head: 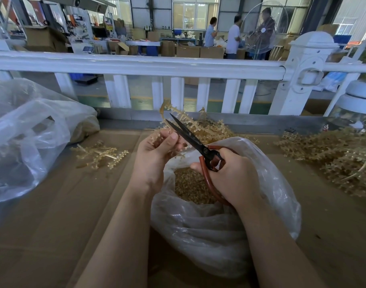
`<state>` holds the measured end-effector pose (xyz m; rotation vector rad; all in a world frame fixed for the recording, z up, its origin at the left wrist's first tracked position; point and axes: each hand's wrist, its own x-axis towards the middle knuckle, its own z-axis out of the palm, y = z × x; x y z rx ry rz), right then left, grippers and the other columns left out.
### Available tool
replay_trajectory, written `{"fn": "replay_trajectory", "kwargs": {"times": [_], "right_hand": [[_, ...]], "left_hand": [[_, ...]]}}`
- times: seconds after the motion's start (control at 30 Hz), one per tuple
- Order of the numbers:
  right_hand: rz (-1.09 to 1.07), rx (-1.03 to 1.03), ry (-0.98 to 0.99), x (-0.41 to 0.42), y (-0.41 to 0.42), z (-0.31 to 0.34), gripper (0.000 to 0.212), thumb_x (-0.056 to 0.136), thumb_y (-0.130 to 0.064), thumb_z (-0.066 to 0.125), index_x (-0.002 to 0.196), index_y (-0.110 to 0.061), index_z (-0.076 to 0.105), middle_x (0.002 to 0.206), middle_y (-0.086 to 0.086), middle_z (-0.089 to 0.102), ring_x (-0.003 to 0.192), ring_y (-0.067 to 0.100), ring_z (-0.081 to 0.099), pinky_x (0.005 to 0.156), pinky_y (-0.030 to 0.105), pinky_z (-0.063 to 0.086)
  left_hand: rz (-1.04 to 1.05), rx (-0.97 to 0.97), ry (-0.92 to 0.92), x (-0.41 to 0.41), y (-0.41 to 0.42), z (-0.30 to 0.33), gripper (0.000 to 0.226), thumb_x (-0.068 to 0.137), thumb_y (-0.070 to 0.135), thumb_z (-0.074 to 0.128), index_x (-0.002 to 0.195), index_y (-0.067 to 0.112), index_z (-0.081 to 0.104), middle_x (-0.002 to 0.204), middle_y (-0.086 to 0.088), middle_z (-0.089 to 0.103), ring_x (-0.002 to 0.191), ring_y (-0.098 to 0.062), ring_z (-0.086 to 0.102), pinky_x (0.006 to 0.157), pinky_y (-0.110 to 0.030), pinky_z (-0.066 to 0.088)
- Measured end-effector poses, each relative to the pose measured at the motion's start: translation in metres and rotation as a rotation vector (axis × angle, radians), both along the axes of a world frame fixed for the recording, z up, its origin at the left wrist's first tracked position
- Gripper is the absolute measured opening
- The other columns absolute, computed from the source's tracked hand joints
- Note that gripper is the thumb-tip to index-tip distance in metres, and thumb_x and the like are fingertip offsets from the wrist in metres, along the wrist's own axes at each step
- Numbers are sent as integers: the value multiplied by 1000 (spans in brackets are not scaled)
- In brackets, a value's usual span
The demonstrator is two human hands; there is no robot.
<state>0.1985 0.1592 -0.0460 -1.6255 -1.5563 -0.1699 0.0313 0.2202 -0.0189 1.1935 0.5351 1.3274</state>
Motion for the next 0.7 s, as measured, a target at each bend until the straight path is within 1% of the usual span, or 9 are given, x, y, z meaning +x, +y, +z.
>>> {"fn": "replay_trajectory", "kwargs": {"times": [0.03, 0.13, 0.17, 0.3, 0.33, 0.4, 0.47, 0.6, 0.7], "right_hand": [[-18, 6, -12, 0, 0, 0, 68, 73, -85, 51, 88, -21, 71, 76, -14, 70, 65, 3, 62, 60, 14, 50], [-85, 15, -79, -1, -1, 2, 65, 74, -85, 50, 86, -24, 68, 75, -17, 67, 62, -1, 53, 55, 7, 37], [-96, 5, -86, -2, -1, 3, 67, 73, -88, 47, 86, -25, 66, 76, -18, 66, 63, -1, 52, 55, 7, 35], [-92, -19, -88, 0, 0, 2, 81, 69, -95, 29, 90, -26, 64, 82, -18, 65, 69, 0, 54, 57, 9, 36], [-90, -21, -88, 0, 1, 2, 83, 68, -96, 28, 92, -26, 64, 84, -18, 66, 70, 0, 54, 57, 10, 38], [-90, -24, -92, 1, 2, 1, 84, 68, -96, 28, 93, -25, 65, 84, -16, 67, 72, 2, 57, 59, 16, 48], [-93, -26, -101, 2, 3, 1, 84, 68, -96, 29, 91, -24, 64, 82, -15, 66, 72, 4, 58, 62, 22, 53], [-96, -45, -96, 2, 4, 1, 84, 67, -96, 29, 90, -24, 64, 80, -15, 65, 70, 4, 58, 60, 19, 51], [-89, -53, -76, 3, 4, 1, 84, 65, -97, 30, 89, -24, 64, 80, -14, 66, 70, 5, 60, 63, 24, 55]], "left_hand": [[10, 6, 9, 0, 1, 0, 9, 94, 3, 56, 87, 1, 59, 73, -8, 59, 70, -17, 54, 73, -24, 50], [39, 24, 53, 0, 2, -3, 8, 93, 1, 58, 86, 1, 61, 74, -7, 61, 71, -16, 56, 75, -27, 49], [50, 25, 67, 0, 3, -4, 7, 93, 0, 59, 85, 1, 61, 74, -6, 63, 71, -16, 57, 76, -28, 49], [43, 24, 89, 2, 4, -7, 5, 90, -4, 61, 86, -1, 61, 77, -2, 70, 74, -15, 63, 77, -29, 52], [43, 26, 97, 2, 4, -8, 3, 89, -4, 61, 87, -2, 61, 78, -2, 71, 74, -14, 64, 77, -28, 52], [52, 28, 113, 3, 4, -8, 4, 89, -5, 62, 85, -3, 62, 80, -4, 71, 76, -14, 64, 77, -28, 53], [62, 26, 129, 3, 3, -7, 4, 89, -4, 62, 85, -3, 63, 81, -8, 70, 77, -19, 62, 78, -32, 52], [69, 3, 133, 3, 3, -6, 3, 89, -5, 62, 86, -4, 64, 83, -12, 69, 81, -25, 59, 82, -39, 49], [78, 7, 149, 3, 3, -6, 14, 90, -5, 61, 79, 2, 64, 76, -8, 68, 75, -20, 59, 80, -38, 48]]}}
